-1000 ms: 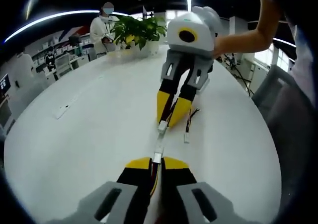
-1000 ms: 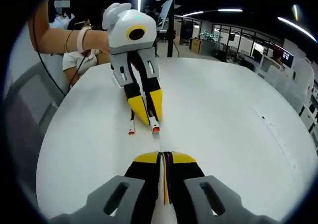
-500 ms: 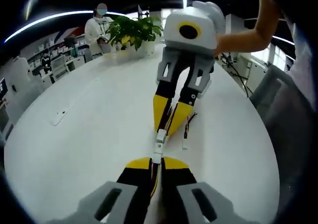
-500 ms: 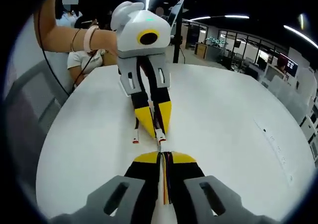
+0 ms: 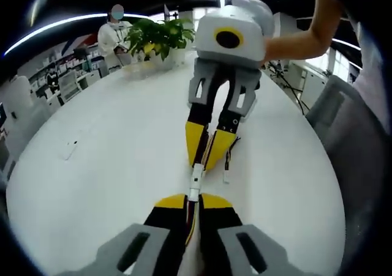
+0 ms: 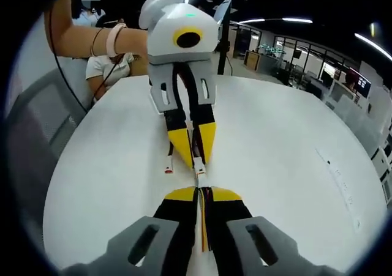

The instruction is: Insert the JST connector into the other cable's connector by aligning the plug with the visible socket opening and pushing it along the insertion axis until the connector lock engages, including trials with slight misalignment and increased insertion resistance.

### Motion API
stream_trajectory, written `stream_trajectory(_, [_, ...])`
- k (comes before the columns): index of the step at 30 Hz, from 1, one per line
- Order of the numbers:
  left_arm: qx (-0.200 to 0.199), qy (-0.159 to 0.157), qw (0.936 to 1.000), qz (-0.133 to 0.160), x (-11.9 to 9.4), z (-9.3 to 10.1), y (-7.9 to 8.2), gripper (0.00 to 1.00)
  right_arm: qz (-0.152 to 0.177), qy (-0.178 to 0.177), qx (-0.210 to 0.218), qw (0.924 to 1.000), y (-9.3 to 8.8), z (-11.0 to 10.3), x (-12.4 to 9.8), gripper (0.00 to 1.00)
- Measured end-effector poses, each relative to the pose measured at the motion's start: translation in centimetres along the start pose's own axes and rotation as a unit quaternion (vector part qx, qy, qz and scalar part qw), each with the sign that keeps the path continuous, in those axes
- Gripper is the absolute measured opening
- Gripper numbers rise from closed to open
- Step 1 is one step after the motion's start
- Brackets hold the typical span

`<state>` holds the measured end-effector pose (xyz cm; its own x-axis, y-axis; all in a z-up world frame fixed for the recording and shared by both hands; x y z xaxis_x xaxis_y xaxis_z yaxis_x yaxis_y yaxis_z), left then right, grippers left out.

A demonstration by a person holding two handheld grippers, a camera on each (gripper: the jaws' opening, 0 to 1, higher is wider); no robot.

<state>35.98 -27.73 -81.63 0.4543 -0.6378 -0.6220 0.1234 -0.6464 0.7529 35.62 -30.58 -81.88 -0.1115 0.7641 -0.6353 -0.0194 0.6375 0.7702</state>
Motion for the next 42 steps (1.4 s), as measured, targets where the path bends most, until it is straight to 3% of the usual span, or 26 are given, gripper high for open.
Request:
stream_trajectory(22, [0.038,-0.007,0.9991,0.017,-0.7,0.5,1.6,0.0,0.005,0.011,-0.017,0.9998,0.8,-0.3,-0.8,0.03])
stream_trajectory(42, [0.098,-0.02,0.9947,0.025,-0.3,0.8,2.2,0.0,-0.001,0.016,-0.03,0.9994,0.6,-0.5,-1.1,0.02])
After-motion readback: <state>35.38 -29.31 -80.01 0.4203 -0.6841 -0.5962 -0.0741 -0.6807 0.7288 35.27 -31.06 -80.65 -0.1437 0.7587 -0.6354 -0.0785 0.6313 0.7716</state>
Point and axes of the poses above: the point that each gripper's makers call its tool centre point, and the gripper's own axes: x roughly forward along the fingers, z roughly to its right, y roughly out of its top, the point moved 1 cm from there along -x, roughly backward along the fingers, and after that the axes turned 13 degrees about y, right-handed, at the moved point
